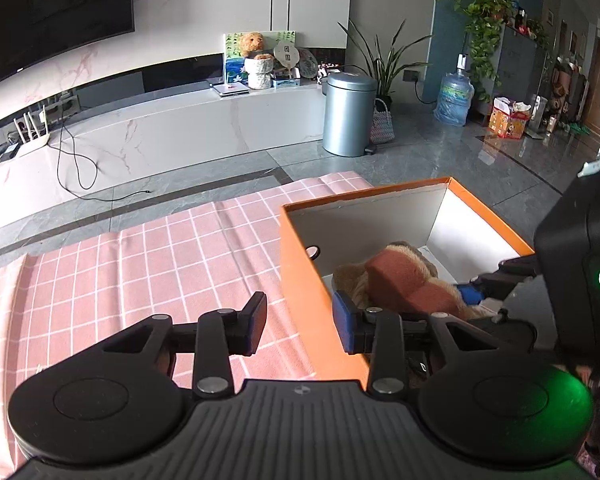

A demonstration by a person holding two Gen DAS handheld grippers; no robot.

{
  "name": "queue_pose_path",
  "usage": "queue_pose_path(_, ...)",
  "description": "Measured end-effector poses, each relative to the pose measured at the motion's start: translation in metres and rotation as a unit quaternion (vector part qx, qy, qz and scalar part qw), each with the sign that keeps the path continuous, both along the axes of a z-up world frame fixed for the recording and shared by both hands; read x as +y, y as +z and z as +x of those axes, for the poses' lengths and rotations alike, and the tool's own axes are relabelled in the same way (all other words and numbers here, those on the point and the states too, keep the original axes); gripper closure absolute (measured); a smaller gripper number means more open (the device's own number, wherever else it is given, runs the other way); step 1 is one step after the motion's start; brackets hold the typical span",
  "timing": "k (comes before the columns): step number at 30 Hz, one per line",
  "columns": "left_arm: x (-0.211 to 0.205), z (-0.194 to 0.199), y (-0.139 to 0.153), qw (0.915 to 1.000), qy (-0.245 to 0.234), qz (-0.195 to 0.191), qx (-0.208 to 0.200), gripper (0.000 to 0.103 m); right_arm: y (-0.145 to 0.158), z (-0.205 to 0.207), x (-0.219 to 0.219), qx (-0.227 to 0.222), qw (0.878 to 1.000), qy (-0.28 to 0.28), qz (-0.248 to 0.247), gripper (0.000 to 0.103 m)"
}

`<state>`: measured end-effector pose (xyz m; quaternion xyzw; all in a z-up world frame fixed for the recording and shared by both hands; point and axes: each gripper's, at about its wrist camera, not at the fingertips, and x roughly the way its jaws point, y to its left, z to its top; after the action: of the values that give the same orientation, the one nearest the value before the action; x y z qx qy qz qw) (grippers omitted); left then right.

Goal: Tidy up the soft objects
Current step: 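Lower the towel and sponge into the orange box and open both tools, then move both tools back over the crocheted pouch and snack packet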

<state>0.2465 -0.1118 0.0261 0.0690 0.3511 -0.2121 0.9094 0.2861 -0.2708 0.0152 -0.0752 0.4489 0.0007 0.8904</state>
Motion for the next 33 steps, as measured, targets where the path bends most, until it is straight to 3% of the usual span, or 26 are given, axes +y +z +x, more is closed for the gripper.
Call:
queue_pose_path(8,0.022,-0.014,0.006,0.9998,0.017,-0.007,0.0,0.055,0.015,-0.005,0.004,0.018,0.998,0.015,0.06,0.041)
queue_pose_path(16,0.054,-0.037,0.019,0.9994,0.027,-0.019,-0.011,0.051,0.036,-0.016,0.009,0.013,0.998,-0.011,0.062,0.035)
queue_pose_path(17,0.057,-0.039,0.021,0.9993,0.029,-0.021,-0.011,0.051,0.041,-0.021,0.009,0.005,0.998,-0.01,0.057,0.031)
queue_pose_path(26,0.089,-0.076,0.029,0.9982,0.027,-0.042,-0.034,0.047,0.086,-0.085,0.042,-0.081,0.996,0.012,0.026,0.03)
queue_pose_path(33,0.117,-0.103,0.025,0.9963,0.036,-0.056,-0.053,0.047,0.092,-0.14,0.086,-0.157,0.986,0.058,0.025,0.03)
